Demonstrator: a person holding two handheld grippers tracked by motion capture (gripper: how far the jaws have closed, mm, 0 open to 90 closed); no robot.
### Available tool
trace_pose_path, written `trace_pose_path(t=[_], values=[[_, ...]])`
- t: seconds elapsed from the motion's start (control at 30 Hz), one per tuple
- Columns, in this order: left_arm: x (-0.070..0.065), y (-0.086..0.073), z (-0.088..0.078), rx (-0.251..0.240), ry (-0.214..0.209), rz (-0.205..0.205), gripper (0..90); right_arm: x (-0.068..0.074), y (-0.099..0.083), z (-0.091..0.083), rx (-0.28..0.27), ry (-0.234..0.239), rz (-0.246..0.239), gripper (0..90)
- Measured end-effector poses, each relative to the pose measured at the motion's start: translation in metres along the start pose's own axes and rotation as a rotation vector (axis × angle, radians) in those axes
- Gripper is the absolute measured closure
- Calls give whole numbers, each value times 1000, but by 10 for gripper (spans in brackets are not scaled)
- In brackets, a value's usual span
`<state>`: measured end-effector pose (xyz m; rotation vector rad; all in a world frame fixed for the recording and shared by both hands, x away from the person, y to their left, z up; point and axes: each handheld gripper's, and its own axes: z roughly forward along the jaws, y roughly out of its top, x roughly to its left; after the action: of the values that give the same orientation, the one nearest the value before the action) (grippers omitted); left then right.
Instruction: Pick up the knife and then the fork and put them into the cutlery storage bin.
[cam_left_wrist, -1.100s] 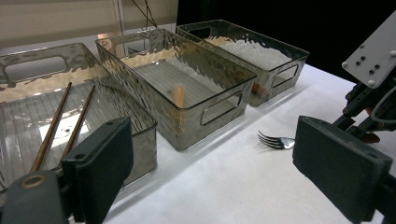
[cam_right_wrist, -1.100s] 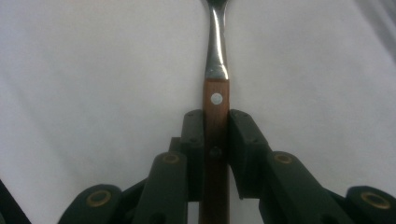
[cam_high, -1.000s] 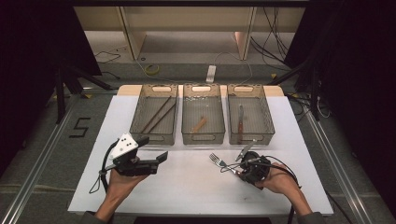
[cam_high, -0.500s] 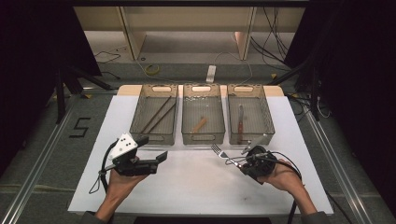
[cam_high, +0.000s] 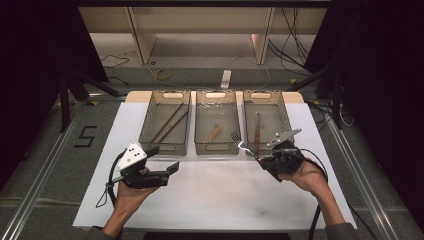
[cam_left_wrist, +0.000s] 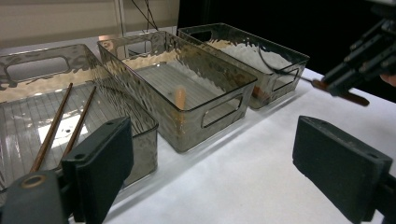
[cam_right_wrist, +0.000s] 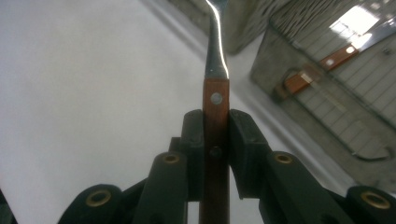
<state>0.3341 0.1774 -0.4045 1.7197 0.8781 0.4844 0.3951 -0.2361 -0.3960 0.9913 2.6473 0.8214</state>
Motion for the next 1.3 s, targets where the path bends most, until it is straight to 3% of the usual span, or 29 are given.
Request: trace_pose_path(t=[0.47,0.8,1.3], values=[[0,0,-1,-8,1,-4,121,-29,28,-12,-112,-42,70,771],[0,0,-1,-12,1,-3,122,-52,44,-10,-141,-77,142,771],[1,1,-2,-19,2,-3,122,-77,67,-12,-167,-126,201,771]])
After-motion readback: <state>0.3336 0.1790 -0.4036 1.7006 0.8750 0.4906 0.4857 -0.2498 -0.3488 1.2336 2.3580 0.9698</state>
